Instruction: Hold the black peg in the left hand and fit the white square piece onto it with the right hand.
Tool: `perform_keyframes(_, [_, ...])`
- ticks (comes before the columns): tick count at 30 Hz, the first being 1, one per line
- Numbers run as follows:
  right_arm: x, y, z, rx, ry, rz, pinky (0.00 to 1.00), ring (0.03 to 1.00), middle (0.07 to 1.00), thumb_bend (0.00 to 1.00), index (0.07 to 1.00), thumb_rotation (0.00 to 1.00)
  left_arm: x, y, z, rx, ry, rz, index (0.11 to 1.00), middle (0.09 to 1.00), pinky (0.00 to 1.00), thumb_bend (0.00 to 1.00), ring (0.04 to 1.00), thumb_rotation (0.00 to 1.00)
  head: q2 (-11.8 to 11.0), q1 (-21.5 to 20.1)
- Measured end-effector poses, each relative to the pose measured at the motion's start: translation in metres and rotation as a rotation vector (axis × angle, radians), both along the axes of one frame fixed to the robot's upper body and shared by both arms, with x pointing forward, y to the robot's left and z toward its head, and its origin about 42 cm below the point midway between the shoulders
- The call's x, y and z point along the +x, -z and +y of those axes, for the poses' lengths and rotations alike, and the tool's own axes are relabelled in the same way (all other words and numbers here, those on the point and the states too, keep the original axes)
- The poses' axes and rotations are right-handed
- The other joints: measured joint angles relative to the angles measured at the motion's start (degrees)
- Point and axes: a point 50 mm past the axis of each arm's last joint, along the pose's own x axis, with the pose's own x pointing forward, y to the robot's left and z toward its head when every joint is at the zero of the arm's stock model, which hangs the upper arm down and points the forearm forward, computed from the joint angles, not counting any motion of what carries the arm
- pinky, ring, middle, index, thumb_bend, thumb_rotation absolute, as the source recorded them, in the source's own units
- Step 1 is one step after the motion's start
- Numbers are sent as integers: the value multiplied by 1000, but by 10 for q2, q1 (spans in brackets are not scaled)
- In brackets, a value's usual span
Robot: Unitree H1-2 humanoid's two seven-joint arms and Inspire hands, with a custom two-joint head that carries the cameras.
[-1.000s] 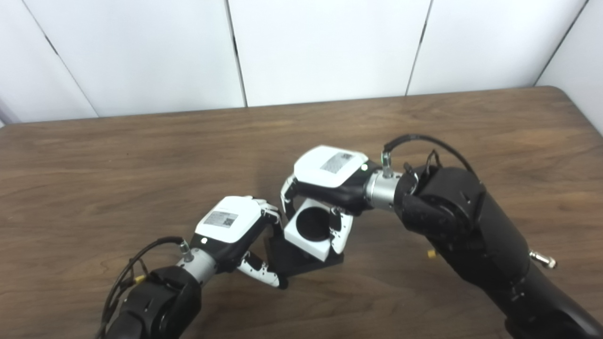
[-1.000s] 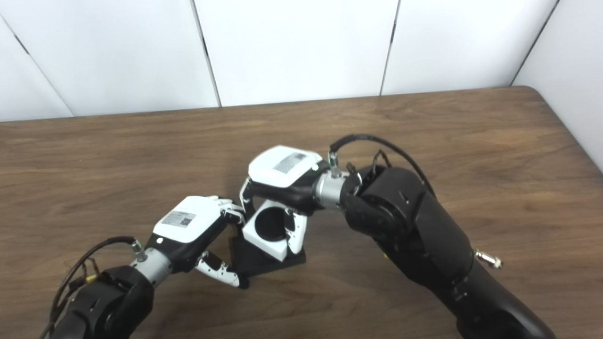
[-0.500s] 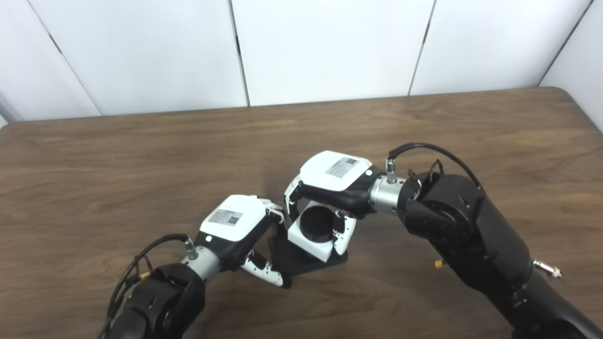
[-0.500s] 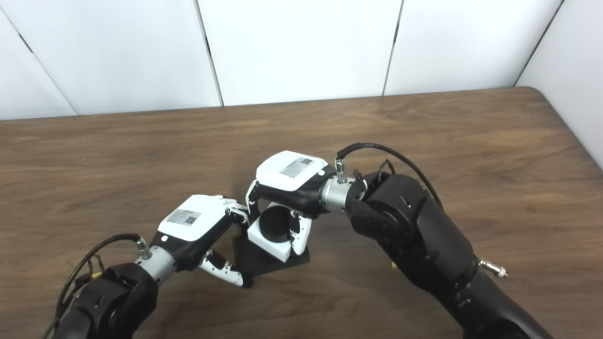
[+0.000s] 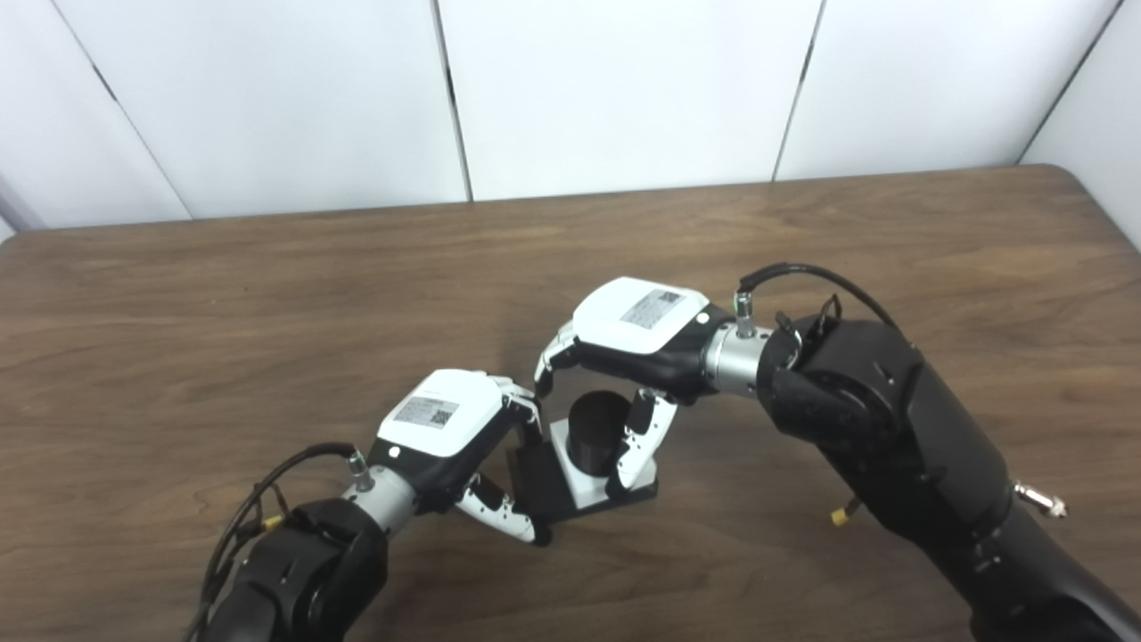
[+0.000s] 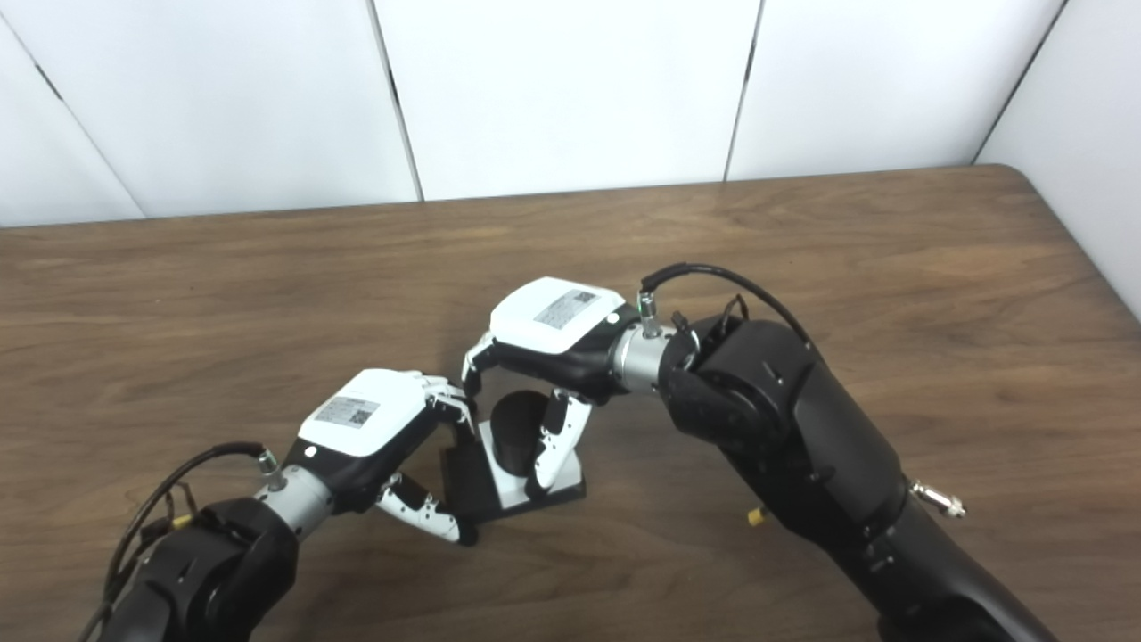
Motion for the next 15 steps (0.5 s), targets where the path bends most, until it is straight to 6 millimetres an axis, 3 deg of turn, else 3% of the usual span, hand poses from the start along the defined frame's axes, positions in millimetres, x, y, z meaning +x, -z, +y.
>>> perform_keyframes(5, [-2, -22, 0, 4, 3, 8, 942, 921, 876, 1000, 794, 609, 0, 0, 0, 2, 0, -1, 491, 812, 904, 506, 871, 58, 0, -1])
perform_keyframes(10, [-6, -45, -2, 30, 3, -31, 944, 916, 872, 1000, 774, 588, 0, 0, 0, 2, -1, -1, 492, 813, 906, 506, 870, 60, -4, -3])
perform_keyframes(14, [-9, -52, -3, 35, 3, -47, 935, 911, 867, 1000, 766, 584, 1, 0, 0, 1, -2, 0, 496, 817, 899, 517, 864, 82, -4, -1])
perform_keyframes(15, [-9, -51, -3, 33, 5, -44, 932, 910, 866, 1000, 767, 576, 1, 0, 0, 2, -1, 0, 593, 820, 897, 739, 864, 246, -5, -2])
